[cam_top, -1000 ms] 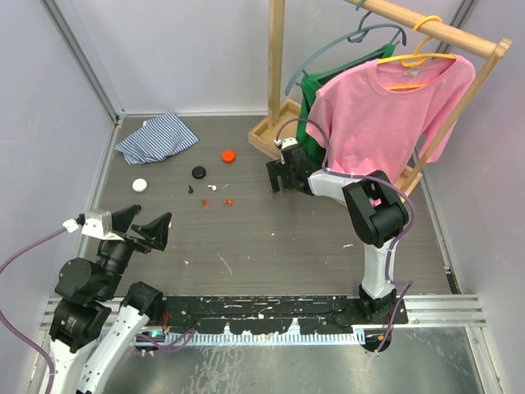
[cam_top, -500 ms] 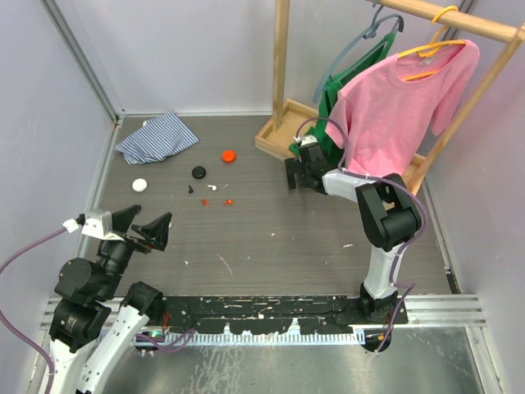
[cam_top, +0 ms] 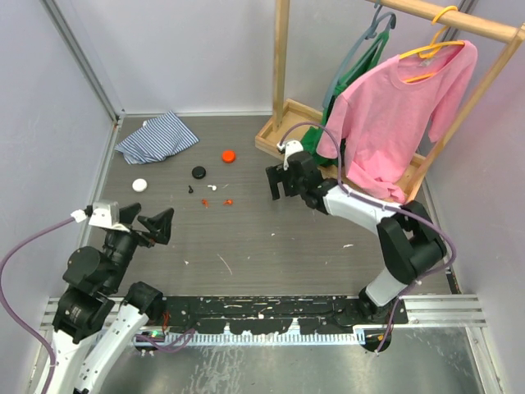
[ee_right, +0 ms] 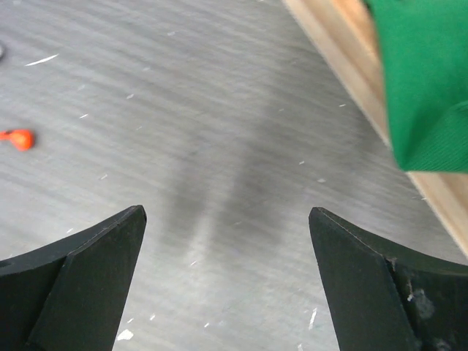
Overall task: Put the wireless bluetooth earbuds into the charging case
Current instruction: Move the distractor to the center of the board, then pick up the charging case at the center of the board.
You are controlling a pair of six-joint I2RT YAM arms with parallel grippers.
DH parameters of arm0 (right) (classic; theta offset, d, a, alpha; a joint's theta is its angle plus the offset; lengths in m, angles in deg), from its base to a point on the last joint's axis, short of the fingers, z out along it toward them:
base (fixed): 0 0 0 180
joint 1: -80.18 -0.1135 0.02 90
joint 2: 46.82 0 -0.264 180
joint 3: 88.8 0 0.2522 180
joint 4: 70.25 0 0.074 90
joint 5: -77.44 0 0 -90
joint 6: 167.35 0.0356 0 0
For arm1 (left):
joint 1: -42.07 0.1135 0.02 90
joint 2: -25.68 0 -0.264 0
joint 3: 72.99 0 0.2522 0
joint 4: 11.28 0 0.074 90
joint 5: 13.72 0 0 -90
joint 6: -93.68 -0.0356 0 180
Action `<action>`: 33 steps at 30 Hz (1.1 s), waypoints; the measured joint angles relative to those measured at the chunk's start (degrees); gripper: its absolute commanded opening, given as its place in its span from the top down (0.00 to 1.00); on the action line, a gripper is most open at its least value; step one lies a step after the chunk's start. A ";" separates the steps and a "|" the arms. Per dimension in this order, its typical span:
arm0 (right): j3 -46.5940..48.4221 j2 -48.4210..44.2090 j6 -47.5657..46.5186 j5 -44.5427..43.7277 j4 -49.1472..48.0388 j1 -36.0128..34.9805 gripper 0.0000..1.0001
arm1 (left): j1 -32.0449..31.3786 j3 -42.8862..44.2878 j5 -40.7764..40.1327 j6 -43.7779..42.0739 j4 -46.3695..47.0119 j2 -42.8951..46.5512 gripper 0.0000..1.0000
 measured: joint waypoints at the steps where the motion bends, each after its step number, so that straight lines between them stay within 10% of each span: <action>1: -0.79 -1.20 0.17 0.24 0.00 -0.98 0.00 | 0.00 0.00 -0.48 0.07 -0.04 -0.44 0.02; 33: -28.85 -22.64 2.40 5.35 -16.39 -9.03 0.00 | 4.50 10.21 -10.64 7.89 -8.61 -42.05 0.02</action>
